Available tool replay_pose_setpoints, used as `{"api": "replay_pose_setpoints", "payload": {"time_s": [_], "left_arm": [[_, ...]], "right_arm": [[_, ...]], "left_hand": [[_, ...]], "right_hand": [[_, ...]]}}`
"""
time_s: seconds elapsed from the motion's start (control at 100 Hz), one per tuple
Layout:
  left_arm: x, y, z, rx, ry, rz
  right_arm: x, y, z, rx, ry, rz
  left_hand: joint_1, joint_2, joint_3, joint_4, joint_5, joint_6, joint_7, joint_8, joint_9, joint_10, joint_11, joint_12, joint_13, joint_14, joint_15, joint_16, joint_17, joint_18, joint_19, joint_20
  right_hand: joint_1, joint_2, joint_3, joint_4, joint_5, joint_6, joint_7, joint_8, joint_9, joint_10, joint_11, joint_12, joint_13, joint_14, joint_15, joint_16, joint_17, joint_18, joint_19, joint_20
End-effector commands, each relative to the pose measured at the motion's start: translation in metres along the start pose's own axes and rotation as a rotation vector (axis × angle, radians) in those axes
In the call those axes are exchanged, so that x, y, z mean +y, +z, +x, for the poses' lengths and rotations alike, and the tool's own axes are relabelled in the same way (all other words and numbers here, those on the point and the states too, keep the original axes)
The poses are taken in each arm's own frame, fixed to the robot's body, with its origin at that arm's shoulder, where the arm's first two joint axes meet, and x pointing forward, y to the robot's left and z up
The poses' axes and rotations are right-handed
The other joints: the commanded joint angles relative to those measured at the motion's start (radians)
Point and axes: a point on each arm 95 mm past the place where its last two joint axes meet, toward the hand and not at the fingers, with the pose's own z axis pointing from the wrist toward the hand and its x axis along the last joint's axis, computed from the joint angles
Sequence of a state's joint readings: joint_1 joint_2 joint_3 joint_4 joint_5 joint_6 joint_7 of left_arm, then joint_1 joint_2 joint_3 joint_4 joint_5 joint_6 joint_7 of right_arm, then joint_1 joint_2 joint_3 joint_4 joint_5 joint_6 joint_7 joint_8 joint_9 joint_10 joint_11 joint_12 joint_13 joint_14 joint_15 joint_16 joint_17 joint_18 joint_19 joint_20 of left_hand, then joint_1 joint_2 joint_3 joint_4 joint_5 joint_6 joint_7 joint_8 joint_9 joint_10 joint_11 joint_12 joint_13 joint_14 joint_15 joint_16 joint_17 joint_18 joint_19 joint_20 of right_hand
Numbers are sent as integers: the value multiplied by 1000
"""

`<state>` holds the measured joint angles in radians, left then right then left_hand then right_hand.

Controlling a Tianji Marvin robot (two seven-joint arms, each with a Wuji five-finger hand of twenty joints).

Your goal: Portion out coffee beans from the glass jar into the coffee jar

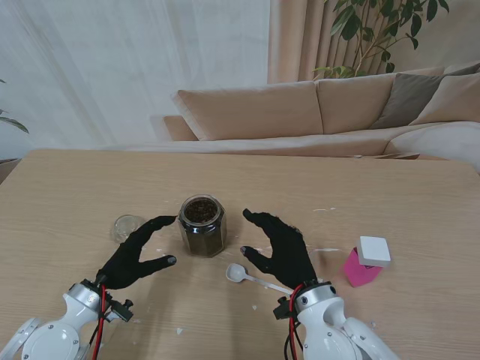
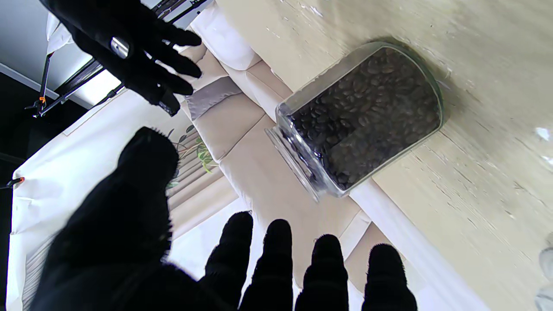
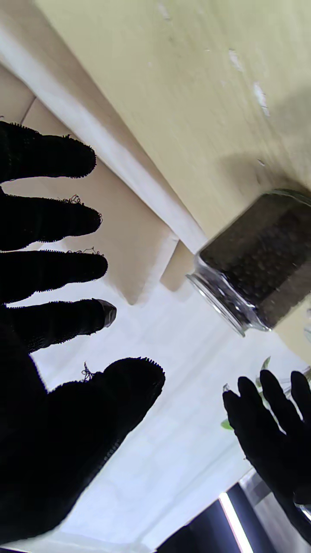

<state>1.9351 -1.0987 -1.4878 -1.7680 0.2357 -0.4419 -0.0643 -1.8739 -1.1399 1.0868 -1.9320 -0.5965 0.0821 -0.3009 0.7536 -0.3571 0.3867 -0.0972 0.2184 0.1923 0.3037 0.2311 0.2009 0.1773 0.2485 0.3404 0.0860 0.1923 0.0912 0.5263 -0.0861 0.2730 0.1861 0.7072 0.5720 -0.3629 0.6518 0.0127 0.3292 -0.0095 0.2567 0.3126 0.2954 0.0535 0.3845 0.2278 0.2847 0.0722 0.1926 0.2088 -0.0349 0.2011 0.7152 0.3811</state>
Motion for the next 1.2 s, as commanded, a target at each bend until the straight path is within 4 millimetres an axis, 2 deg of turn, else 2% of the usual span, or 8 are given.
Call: {"api": "replay_pose_setpoints", "payload": {"time_s": [0.0, 0.12, 0.28, 0.62, 0.89, 0.97, 1.16, 1.19], "left_arm": [[3, 0, -1, -11, -3, -6], [-1, 4, -6, -30, 28, -2], [-16, 15, -14, -67, 138, 3], [-55, 49, -39, -220, 382, 21], [-77, 78, -57, -402, 553, 8], [-82, 83, -61, -464, 605, -15], [-88, 92, -74, -579, 689, -57], [-87, 93, -76, -593, 692, -60]], "right_arm": [[-19, -5, -1, -9, 32, 31], [-33, -9, -3, -4, 66, 28], [-45, -13, -3, 7, 89, 47], [-48, -19, -5, -7, 112, 42], [-46, -19, -1, 4, 118, 19], [-45, -20, 0, 7, 119, 15], [-45, -20, 1, 12, 121, 15], [-45, -20, 1, 13, 121, 16]], "left_hand": [[29, 52, -22, 34, 37, -38, -11, 2, 4, -30, 6, 0, -21, -41, -10, -7, -14, -41, -9, 17], [42, 49, -16, 36, 35, -43, -9, 4, 9, -32, 11, 4, -15, -39, -7, -5, -2, -40, -4, 20], [52, 39, -8, 38, 34, -53, 2, 11, -6, -43, 11, 7, -9, -44, -4, 1, 10, -40, 5, 27], [65, 28, 9, 40, 34, -58, 17, 32, 2, -57, 10, 17, 9, -43, 2, 12, 31, -40, 19, 41], [73, 8, 61, 38, 26, -45, 103, 127, 10, -59, 66, 80, 52, -18, 43, 111, 82, -15, 85, 156], [71, 2, 69, 37, 28, -54, 134, 159, 9, -61, 68, 84, 56, -15, 45, 125, 90, -12, 89, 178], [70, 0, 71, 38, 12, -62, 129, 167, 8, -70, 70, 88, 82, -4, 66, 143, 130, 1, 112, 205], [70, -1, 72, 38, 13, -64, 126, 171, 13, -69, 73, 91, 91, 3, 82, 157, 141, 7, 124, 226]], "right_hand": [[26, 20, 10, 34, -17, 0, -2, -18, -15, -27, -19, -7, -24, -32, -19, 9, -26, -14, -21, 18], [23, 22, 19, 48, -22, 2, -6, -26, -25, -29, -20, -7, -30, -35, -25, 10, -29, -14, -36, 27], [10, 25, 5, 47, -27, 0, -3, -32, -30, -29, -20, -8, -32, -37, -28, 12, -28, -10, -46, 43], [19, 31, -20, 43, -29, 3, 3, -41, -35, -30, -22, -9, -36, -33, -34, 17, -24, -5, -56, 76], [21, 28, -22, 45, -26, 4, 8, -46, -38, -33, -21, -10, -36, -28, -33, 21, -14, -4, -58, 101], [22, 28, -21, 46, -25, 4, 9, -47, -38, -34, -22, -10, -36, -27, -33, 22, -12, -3, -58, 108], [23, 27, -21, 46, -24, 3, 12, -49, -40, -35, -23, -11, -38, -26, -33, 23, -5, 0, -55, 123], [23, 27, -21, 46, -24, 4, 12, -49, -40, -34, -22, -11, -38, -23, -33, 23, -3, 0, -53, 126]]}}
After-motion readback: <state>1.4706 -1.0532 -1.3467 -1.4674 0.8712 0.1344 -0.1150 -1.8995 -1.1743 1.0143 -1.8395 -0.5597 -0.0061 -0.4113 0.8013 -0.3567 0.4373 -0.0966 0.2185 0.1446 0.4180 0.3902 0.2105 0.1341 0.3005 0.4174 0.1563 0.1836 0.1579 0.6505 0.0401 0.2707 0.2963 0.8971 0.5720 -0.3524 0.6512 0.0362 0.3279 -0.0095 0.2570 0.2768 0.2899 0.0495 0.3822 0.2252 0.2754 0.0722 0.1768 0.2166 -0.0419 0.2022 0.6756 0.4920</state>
